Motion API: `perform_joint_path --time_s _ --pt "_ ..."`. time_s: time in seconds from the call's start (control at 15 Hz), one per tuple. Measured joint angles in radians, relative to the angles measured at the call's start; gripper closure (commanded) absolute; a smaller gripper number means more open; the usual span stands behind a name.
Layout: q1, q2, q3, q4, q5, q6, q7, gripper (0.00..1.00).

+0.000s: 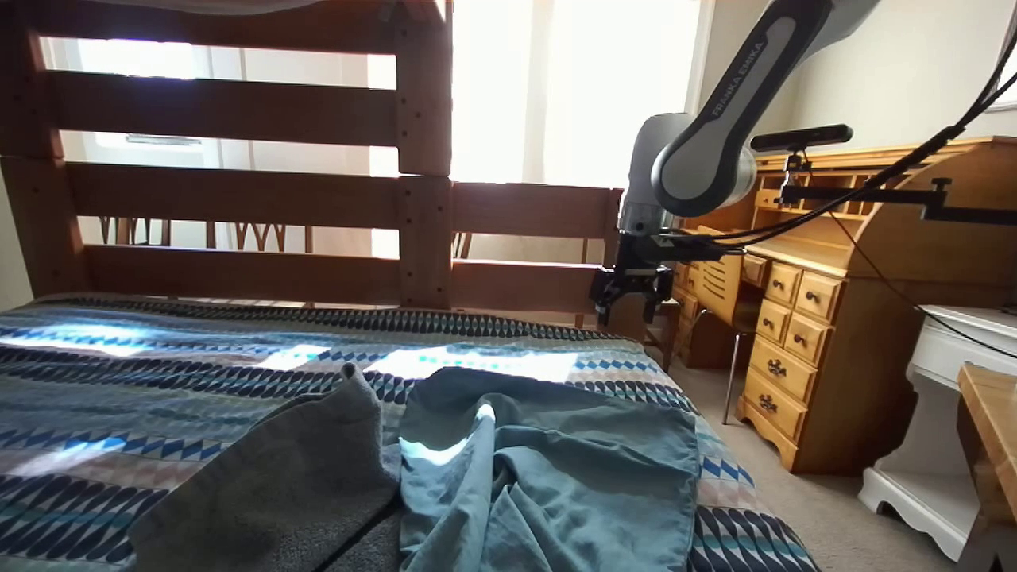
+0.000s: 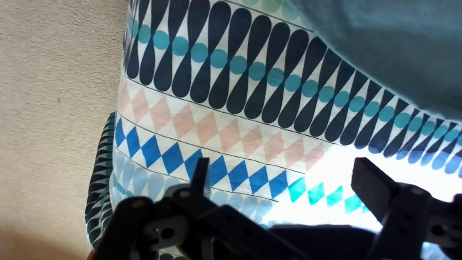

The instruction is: Move the right end of the blanket to the left

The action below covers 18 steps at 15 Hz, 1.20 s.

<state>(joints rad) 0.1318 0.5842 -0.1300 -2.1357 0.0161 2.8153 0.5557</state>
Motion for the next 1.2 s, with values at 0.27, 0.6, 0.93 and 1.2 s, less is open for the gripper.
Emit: perform_joint_path --time_s 0.27,0.6,0.93,1.2 --pt "-0.003 0.125 0.000 0.101 0.082 0.024 0.011 0.00" --pt "-0.006 0.277 -0.012 0.246 0.144 0.029 0.048 0.00" --pt "-0.033 0.387 0.000 0.365 0.203 0.029 0.061 0.00" --pt "-0.047 0.448 0.004 0.435 0.220 0.029 0.072 0.06"
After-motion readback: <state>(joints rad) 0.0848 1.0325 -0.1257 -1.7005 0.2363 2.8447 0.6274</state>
